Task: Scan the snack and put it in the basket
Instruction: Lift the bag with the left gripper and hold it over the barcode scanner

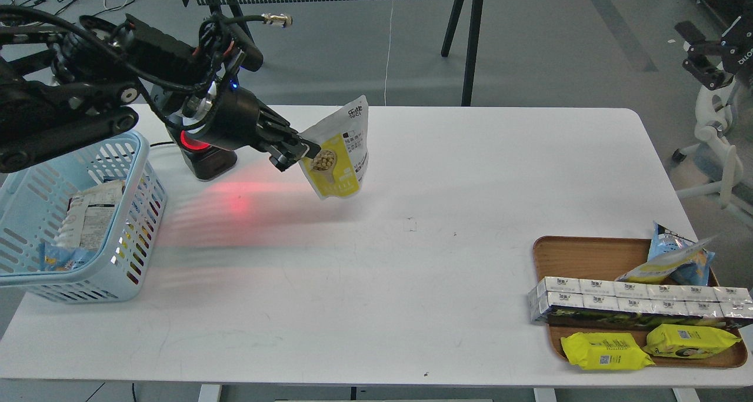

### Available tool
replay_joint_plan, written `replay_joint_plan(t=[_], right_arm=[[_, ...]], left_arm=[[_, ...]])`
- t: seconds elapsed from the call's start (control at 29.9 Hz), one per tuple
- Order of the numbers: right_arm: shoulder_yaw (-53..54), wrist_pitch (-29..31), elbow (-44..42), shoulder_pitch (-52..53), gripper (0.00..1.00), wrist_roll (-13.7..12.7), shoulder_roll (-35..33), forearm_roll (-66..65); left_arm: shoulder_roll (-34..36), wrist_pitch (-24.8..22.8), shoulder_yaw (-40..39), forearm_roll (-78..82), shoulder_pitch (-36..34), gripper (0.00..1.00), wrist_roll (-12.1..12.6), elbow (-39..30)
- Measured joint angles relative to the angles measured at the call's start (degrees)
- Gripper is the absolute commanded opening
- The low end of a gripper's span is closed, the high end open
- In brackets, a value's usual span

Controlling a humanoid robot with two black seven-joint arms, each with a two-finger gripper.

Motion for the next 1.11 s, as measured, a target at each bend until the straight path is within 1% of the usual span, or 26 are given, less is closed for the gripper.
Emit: replay_joint_plan(t=[0.2,0.5,0.94,1.11], right_arm=[[0.73,0.00,-0.03,0.00,0.99,0.00,0.14,-0.01],[1.56,0.00,0.07,-0.04,0.98,0.00,0.26,-0.02],[1.94,0.00,0.26,0.01,0.98,0.00,0.19,-0.02],[1.94,0.00,0.26,-0.04,0.98,0.00,0.19,-0.02]], left_arm=[[4.41,0.00,0.69,0.80,-0.16,0.01,0.00,0.68],[9.42,0.00,2.43,1.20,1.60,0.01,-0.01,1.31],[11.53,0.00,2.53,1.39,7.94,0.01,0.00,6.28],[11.79,0.00,2.42,1.38,8.61,0.01,0.00,7.05]])
